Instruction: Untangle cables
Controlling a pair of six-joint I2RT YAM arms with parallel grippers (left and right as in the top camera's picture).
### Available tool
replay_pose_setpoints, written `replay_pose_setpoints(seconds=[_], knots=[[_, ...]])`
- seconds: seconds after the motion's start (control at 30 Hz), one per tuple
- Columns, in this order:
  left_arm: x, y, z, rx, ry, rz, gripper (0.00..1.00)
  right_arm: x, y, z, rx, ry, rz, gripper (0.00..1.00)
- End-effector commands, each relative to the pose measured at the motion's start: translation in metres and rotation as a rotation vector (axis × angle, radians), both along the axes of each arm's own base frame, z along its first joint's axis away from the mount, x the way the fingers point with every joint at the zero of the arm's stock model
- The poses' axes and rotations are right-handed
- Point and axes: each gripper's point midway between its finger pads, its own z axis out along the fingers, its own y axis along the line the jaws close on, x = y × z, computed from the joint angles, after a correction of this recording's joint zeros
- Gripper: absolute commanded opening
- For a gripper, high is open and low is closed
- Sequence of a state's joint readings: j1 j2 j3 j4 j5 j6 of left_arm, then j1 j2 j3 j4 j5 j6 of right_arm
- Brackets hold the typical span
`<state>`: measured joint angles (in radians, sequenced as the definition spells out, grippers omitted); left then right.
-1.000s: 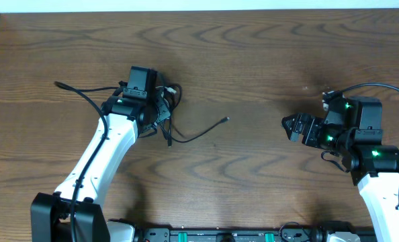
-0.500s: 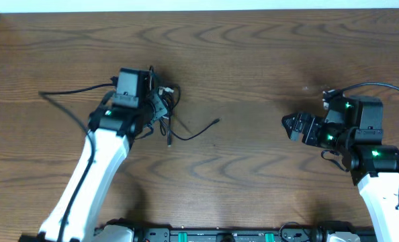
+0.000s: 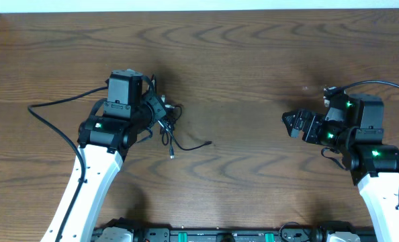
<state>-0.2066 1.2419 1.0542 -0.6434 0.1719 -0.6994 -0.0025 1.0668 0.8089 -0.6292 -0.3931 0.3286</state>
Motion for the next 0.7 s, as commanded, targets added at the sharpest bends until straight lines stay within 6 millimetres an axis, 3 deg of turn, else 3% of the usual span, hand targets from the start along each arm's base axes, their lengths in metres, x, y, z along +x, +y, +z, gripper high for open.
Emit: replay_pose_setpoints(seconds=[0.0, 0.67], knots=[[0.000, -0.013, 0.016, -0.070, -0.022, -0.038, 0.08, 0.004, 0.004, 0.011, -0.001, -0.031, 0.023, 0.99], [-0.003, -0.026, 0.020, -0.135, -0.017, -0.080, 0.08, 0.004, 0.005, 0.011, 0.002, -0.029, 0.023, 0.99]])
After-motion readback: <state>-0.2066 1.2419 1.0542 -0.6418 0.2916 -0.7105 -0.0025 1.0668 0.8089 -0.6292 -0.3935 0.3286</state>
